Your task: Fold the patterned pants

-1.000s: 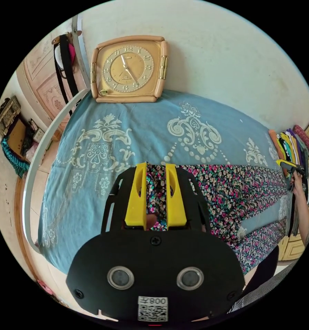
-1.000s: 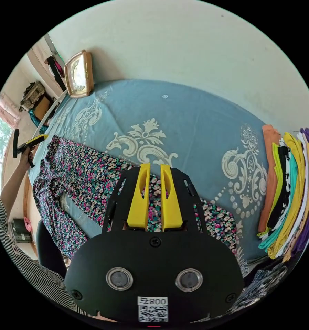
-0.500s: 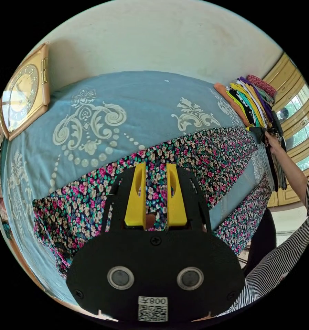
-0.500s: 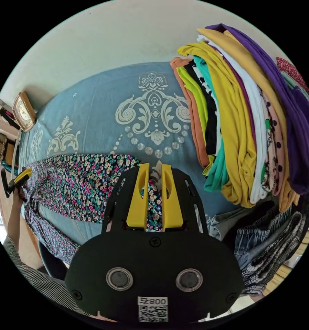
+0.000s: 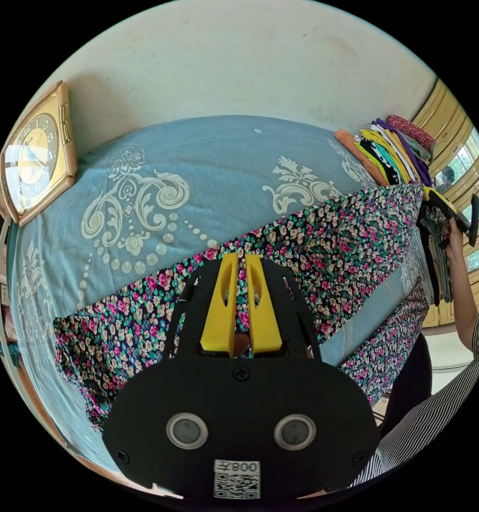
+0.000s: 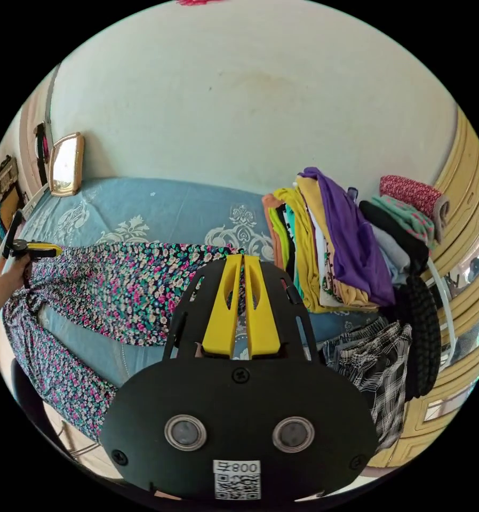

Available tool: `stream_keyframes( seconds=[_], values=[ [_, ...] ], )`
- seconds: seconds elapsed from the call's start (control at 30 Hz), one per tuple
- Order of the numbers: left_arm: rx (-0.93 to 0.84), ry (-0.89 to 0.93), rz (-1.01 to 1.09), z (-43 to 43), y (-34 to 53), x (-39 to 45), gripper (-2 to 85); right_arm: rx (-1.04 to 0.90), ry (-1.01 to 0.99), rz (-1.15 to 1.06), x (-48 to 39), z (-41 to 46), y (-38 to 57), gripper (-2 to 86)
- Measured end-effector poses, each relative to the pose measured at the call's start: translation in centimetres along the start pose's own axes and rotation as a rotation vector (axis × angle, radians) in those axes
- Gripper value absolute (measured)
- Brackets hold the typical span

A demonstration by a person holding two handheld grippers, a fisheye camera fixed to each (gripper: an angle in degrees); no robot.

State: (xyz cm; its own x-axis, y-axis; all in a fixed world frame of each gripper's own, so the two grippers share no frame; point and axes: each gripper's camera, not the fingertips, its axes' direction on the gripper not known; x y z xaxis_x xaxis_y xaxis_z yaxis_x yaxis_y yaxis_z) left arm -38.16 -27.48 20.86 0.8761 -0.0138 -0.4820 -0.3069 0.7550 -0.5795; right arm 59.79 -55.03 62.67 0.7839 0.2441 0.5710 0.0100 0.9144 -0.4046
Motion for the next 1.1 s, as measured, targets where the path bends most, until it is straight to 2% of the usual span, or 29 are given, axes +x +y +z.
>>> stream_keyframes(
  seconds=[0.13, 0.2, 0.3, 0.5, 0.7, 0.83, 0.9, 1.0, 1.03, 1.1],
  values=[
    [-0.013, 0.005, -0.012, 2.3, -1.4, 1.5, 3.5, -0.147, 0.013, 0.041, 2.2, 3.1, 0.4, 0.6],
    [-0.011, 0.019, -0.008, 3.1, -2.0, 2.2, 4.1, -0.267, -0.138, 0.083, 4.9, 4.7, 0.5, 2.0],
    [0.022, 0.067, 0.049, 3.9, -3.2, 4.3, 5.5, -0.215, -0.324, 0.221, 8.8, 3.7, 1.9, 4.3],
    [0.064, 0.275, 0.204, 7.4, -8.1, 11.6, 7.4, -0.334, -0.356, 0.250, 11.5, 4.5, 6.2, 6.7],
    [0.008, 0.432, 0.395, 13.5, -14.7, 22.8, 7.8, -0.259, -0.457, 0.366, 14.6, 3.6, 7.6, 6.3],
    [0.004, 0.531, 0.464, 16.1, -17.9, 28.8, 8.1, -0.225, -0.562, 0.350, 15.1, 3.2, 6.6, 5.1],
    [-0.056, 0.538, 0.489, 17.6, -18.8, 30.9, 8.4, -0.255, -0.600, 0.264, 14.4, 3.4, 5.1, 4.3],
    [-0.137, 0.422, 0.499, 20.3, -19.6, 33.1, 7.1, -0.279, -0.654, 0.228, 14.7, 3.5, 4.1, 4.3],
    [-0.135, 0.362, 0.476, 20.9, -19.7, 33.3, 4.6, -0.290, -0.657, 0.220, 14.8, 3.4, 4.0, 4.4],
    [-0.126, 0.386, 0.447, 21.5, -19.9, 32.8, 2.7, -0.270, -0.636, 0.230, 16.2, 2.1, 4.6, 5.4]
  ],
)
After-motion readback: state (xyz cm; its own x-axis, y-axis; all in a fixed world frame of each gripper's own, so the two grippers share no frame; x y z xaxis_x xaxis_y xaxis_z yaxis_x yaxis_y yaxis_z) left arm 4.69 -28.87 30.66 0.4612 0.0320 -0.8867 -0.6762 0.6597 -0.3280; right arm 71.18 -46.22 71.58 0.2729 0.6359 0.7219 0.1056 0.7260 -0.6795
